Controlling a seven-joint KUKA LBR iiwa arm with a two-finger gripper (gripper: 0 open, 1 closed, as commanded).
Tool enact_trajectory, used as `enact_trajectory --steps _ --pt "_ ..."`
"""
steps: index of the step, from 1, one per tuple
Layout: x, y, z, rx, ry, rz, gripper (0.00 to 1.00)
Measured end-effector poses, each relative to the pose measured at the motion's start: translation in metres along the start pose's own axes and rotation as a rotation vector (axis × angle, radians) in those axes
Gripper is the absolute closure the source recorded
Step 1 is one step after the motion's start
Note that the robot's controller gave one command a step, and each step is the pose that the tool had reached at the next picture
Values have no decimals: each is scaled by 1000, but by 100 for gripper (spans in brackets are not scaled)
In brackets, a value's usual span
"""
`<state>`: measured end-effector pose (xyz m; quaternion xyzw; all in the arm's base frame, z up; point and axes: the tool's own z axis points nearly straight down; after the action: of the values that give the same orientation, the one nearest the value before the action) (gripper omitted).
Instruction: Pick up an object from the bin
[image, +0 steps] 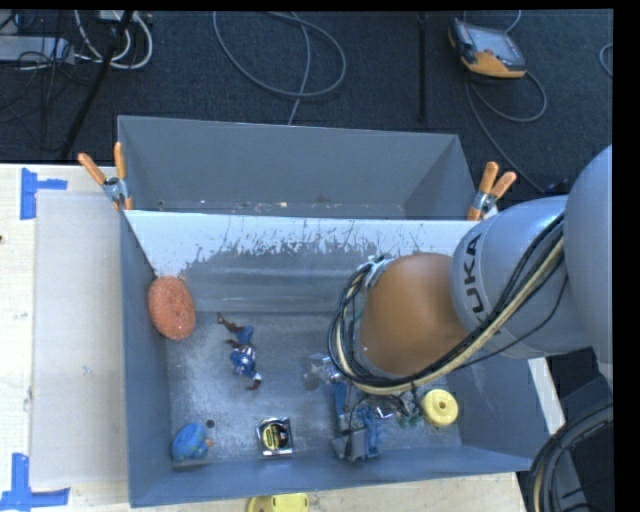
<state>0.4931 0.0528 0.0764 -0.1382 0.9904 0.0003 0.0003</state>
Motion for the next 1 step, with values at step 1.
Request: enact_trajectory --steps 1 --pt "9 -34 -11 -1 1 130 0"
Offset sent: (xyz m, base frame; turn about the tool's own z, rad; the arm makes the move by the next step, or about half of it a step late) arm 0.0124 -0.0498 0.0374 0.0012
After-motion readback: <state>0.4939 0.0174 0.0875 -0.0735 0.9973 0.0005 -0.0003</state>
